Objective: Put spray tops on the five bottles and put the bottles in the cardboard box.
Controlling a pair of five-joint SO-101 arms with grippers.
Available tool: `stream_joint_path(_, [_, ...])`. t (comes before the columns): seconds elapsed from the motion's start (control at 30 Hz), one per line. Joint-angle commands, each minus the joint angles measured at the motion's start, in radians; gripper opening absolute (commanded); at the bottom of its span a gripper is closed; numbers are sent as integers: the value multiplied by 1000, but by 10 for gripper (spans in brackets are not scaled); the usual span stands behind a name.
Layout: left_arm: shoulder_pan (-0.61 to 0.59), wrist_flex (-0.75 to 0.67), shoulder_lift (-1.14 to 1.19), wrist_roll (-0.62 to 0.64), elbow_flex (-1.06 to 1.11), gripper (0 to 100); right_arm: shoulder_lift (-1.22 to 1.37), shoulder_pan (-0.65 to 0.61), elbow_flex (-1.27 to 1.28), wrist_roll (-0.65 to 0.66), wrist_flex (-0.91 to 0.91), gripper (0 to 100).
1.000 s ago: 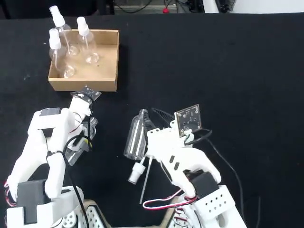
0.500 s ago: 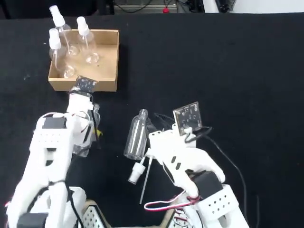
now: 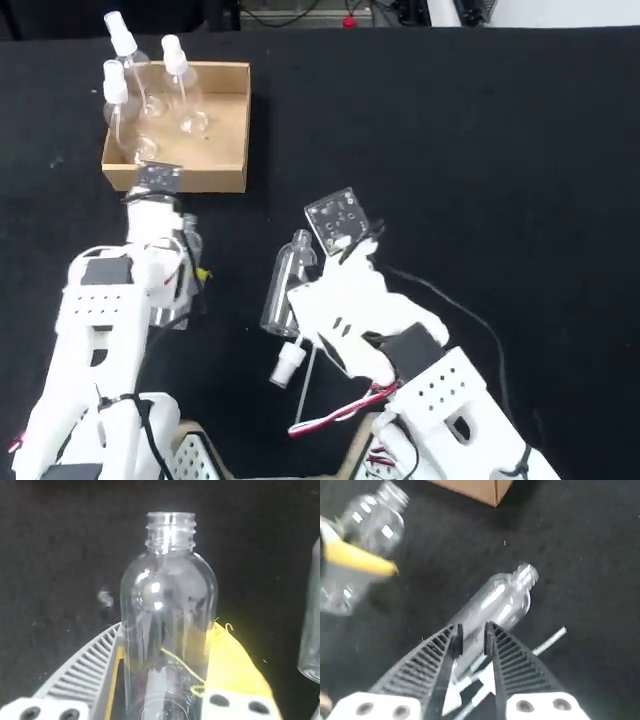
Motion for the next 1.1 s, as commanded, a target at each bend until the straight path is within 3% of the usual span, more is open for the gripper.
stream_joint_path(0.0, [-39,-26,-26,11,-7,188,4,-18,-12,55,31,86])
stream_joint_path(0.23, [-38,-84,-26,11,38,188,4,92,125,54,-25,151])
stream_joint_path(0.37, [-38,-84,-26,11,35,188,4,147,122,54,-18,104])
stream_joint_path(0.57, [-38,-84,-28,11,39,188,25,172,120,52,-18,145])
stream_joint_path(0.8, [-38,-83,-28,11,39,188,308,166,7,-32,-21,172])
stream_joint_path(1.07, [-38,-81,-28,11,41,188,568,161,-130,-41,-11,184])
